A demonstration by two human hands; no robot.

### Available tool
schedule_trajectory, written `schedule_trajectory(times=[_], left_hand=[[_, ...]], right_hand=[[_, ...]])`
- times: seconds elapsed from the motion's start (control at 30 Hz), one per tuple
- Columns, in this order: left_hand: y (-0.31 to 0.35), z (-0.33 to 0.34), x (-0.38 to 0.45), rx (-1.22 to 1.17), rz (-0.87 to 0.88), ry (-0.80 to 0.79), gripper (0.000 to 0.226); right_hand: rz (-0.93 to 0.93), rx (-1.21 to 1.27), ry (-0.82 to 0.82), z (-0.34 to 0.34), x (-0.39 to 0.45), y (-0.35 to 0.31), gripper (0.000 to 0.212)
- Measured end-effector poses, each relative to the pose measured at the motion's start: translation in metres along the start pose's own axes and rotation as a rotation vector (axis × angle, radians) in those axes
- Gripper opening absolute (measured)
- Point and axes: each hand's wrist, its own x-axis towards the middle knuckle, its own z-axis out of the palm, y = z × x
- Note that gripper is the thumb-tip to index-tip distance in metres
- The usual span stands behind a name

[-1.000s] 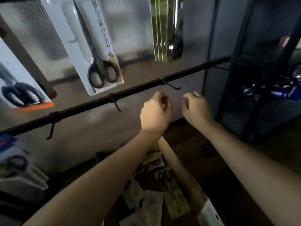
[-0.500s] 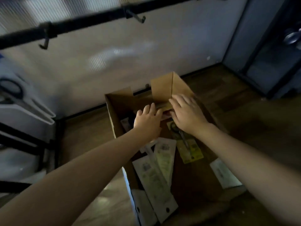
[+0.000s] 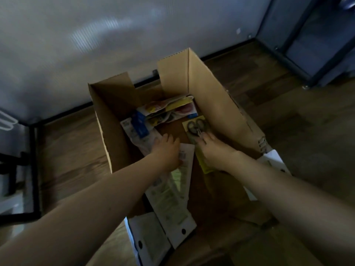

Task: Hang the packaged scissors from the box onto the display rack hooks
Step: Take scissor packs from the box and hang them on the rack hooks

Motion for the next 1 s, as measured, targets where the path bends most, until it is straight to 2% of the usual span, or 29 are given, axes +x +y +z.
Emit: schedule_trajectory(times=[0.2, 0.37, 0.5, 0.63, 0.73, 0.8, 0.87, 1.0], left_hand=[[0.014, 0.013, 0.007, -0.002, 0.007, 0.006, 0.095], [0.021, 0.027, 0.009, 0.051, 0.024, 0.045, 0.099], [0.018, 0.022, 0.013, 0.072, 0.015, 0.197, 0.089], [0.014, 0.012, 0.013, 0.107, -0.004, 0.199, 0.082], [0.012, 0.007, 0.008, 0.118, 0.019, 0.228, 0.087], [0.012, 0.003, 0.005, 0.111, 0.042, 0.248, 0.094], [0.013, -0.002, 0.001, 0.06, 0.073, 0.231, 0.094], [0.016, -0.008, -0.006, -0.09, 0.182, 0.111, 0.075]], right_hand=[[0.074, 0.077, -0.125, 0.017, 0.005, -0.003, 0.092], [0.121, 0.066, -0.194, 0.025, 0.009, -0.012, 0.1], [0.176, 0.04, -0.17, 0.027, 0.01, -0.015, 0.091], [0.21, 0.046, -0.141, 0.029, 0.011, -0.024, 0.084], [0.233, 0.032, -0.068, 0.026, 0.009, -0.027, 0.07], [0.295, 0.019, -0.035, 0.019, 0.005, -0.02, 0.069], [0.362, 0.064, 0.001, 0.013, 0.001, -0.011, 0.066], [0.441, 0.168, 0.031, 0.003, -0.011, -0.01, 0.053]])
